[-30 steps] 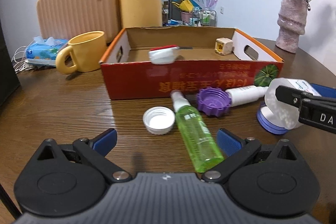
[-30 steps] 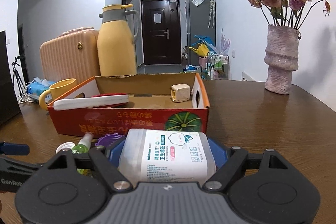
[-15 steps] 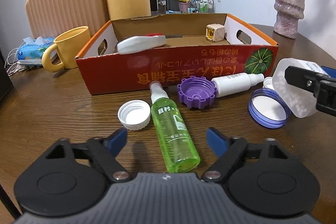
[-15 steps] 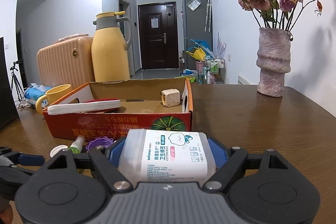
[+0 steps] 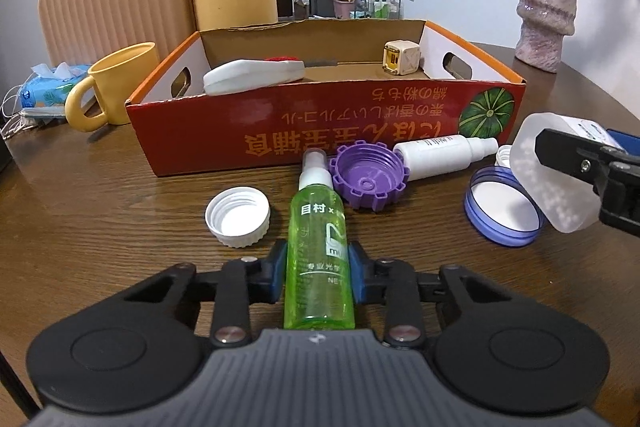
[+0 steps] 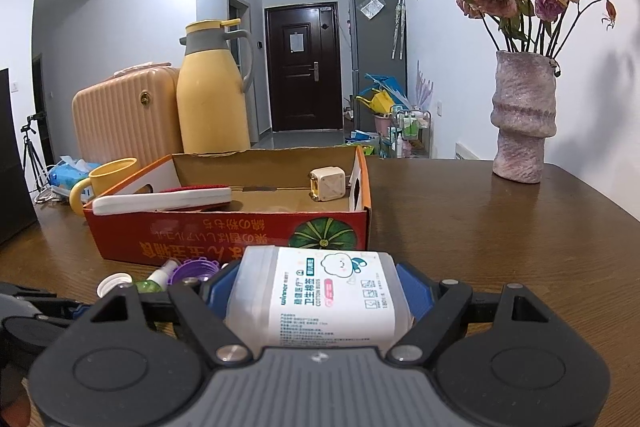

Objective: Organize rigid objects
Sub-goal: 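Carry the green spray bottle and sanitizer bottle over the box with both tools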

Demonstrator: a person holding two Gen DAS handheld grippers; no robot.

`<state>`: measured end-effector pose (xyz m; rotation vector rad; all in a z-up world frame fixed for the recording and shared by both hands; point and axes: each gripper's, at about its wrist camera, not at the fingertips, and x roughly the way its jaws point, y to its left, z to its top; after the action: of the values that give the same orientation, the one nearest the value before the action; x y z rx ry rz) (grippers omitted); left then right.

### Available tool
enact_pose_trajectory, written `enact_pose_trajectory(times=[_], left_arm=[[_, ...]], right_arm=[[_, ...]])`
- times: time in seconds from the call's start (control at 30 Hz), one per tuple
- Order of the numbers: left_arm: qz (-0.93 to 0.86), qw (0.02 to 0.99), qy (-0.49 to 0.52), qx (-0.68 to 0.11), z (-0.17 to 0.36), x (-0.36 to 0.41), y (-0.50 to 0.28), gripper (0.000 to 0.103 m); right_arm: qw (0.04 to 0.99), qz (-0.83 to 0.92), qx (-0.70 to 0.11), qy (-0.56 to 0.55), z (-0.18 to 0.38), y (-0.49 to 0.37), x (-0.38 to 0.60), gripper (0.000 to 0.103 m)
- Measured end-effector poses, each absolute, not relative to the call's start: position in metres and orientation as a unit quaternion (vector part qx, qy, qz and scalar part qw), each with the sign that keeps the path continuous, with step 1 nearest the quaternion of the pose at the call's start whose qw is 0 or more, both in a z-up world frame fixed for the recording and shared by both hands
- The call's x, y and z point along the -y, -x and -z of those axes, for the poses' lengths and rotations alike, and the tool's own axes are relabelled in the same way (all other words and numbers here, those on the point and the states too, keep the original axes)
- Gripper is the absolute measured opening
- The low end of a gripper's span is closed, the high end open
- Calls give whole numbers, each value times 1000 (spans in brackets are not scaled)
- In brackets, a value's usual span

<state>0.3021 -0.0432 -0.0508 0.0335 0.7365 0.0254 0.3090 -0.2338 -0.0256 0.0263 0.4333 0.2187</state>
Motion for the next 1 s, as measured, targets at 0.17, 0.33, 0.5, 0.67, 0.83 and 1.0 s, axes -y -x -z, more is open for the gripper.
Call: enact_pose_trajectory(times=[0.17,0.33,0.5,0.67,0.83,1.0], left_arm=[[-10,934,-16,-358,49,43,-300,32],[-10,938,-10,-347,44,40,-294,32],[3,944,-7,-330,34,41,-283,32],[17,949,-2,-316,22,43,-275,32],[27,953,1,-301,10,45,-269,32],[31,958,7,-286,-5,44,-267,32]], right_arm=[[970,-108,-215,-12,27,-309,233,81],[971,-108,-214,-12,29,-309,233,81],[972,-105,-208,-16,28,-306,233,81],[974,-101,-203,-19,24,-301,233,81],[975,-99,-200,-22,19,-298,232,81],[976,-97,-192,-20,12,-295,229,81]])
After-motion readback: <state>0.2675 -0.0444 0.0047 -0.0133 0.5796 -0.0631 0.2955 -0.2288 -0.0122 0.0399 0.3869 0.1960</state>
